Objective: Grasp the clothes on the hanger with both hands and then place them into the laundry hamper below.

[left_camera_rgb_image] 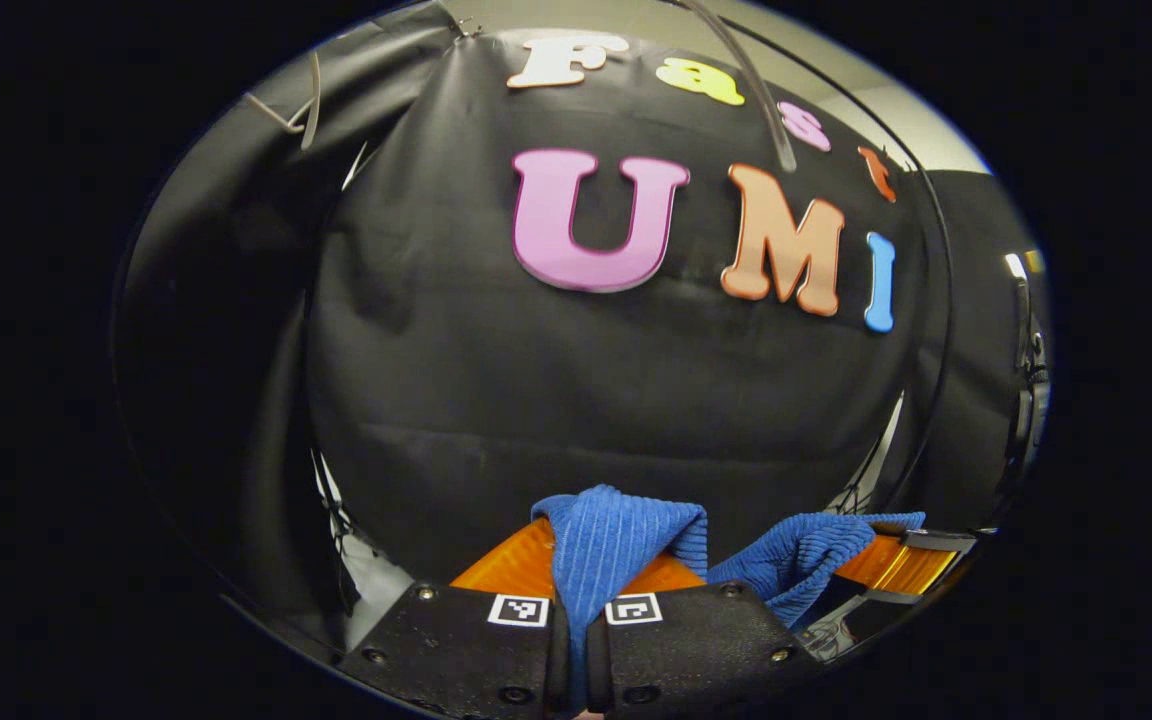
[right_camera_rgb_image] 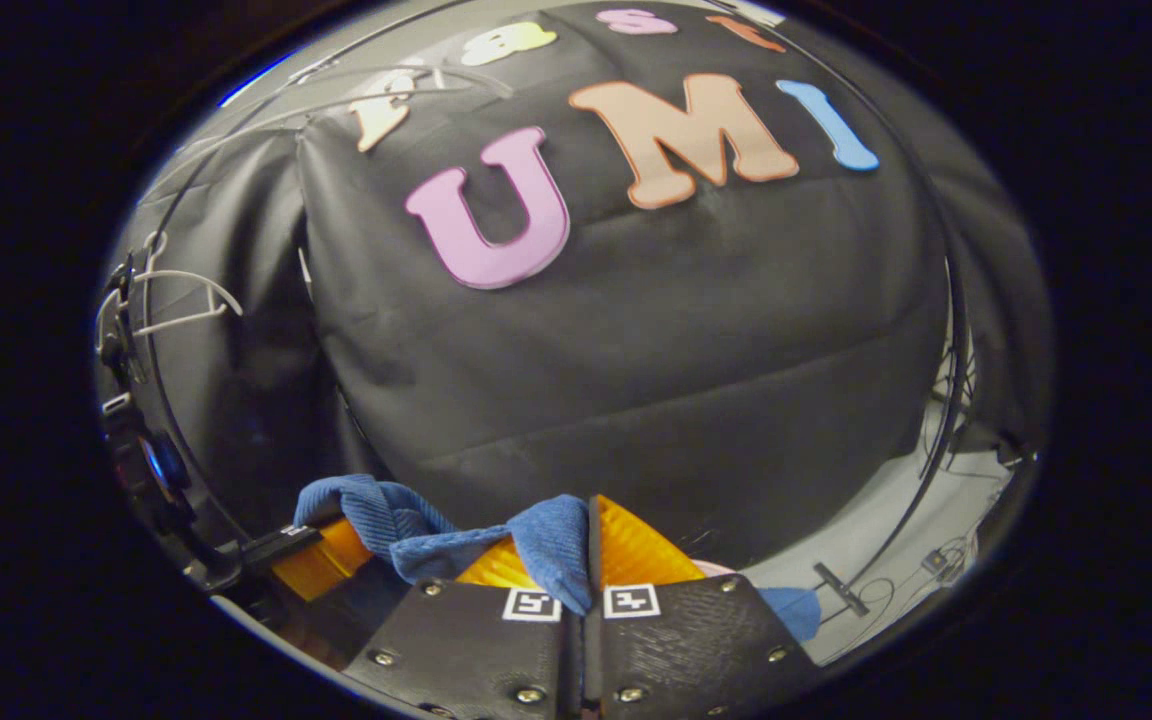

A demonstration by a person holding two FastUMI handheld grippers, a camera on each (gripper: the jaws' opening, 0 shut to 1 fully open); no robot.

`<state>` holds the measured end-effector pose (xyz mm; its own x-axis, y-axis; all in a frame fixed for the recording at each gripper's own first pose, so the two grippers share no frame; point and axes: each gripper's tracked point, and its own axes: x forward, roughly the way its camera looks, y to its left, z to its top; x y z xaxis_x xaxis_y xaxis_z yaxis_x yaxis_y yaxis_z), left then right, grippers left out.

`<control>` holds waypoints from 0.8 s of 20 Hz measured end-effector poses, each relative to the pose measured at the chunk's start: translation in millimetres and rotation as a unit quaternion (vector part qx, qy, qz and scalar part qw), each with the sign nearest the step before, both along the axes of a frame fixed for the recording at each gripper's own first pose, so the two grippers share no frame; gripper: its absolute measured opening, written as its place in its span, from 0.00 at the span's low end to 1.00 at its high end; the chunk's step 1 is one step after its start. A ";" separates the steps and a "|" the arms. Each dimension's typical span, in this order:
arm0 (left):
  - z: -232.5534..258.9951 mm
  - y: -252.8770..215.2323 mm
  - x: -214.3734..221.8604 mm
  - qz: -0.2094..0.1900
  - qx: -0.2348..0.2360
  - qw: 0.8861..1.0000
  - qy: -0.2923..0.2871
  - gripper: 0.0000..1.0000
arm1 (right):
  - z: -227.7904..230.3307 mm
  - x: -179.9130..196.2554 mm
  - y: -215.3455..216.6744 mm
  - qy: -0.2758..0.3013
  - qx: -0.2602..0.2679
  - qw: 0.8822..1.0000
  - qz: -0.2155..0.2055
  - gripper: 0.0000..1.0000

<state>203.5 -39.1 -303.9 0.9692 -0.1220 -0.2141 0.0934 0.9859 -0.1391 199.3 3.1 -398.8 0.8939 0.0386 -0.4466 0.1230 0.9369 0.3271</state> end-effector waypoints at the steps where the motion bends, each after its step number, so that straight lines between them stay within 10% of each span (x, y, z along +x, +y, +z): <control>1: -15.6 0.0 1.5 0.000 0.003 1.000 0.013 0.07 | -17.7 -4.4 -1.8 0.014 -0.001 1.000 -0.005 0.06; 16: -169.2 0.9 -2.8 -0.008 0.032 0.986 0.164 0.17 | -173.5 -38.9 -15.4 0.174 -0.053 0.983 -0.017 0.04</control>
<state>200.8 -38.3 -473.1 0.8450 -0.1125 -0.5228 0.0687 0.9924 -0.1024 160.4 -12.3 -572.3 0.6858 -0.0516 -0.7260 0.2421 0.9569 0.1606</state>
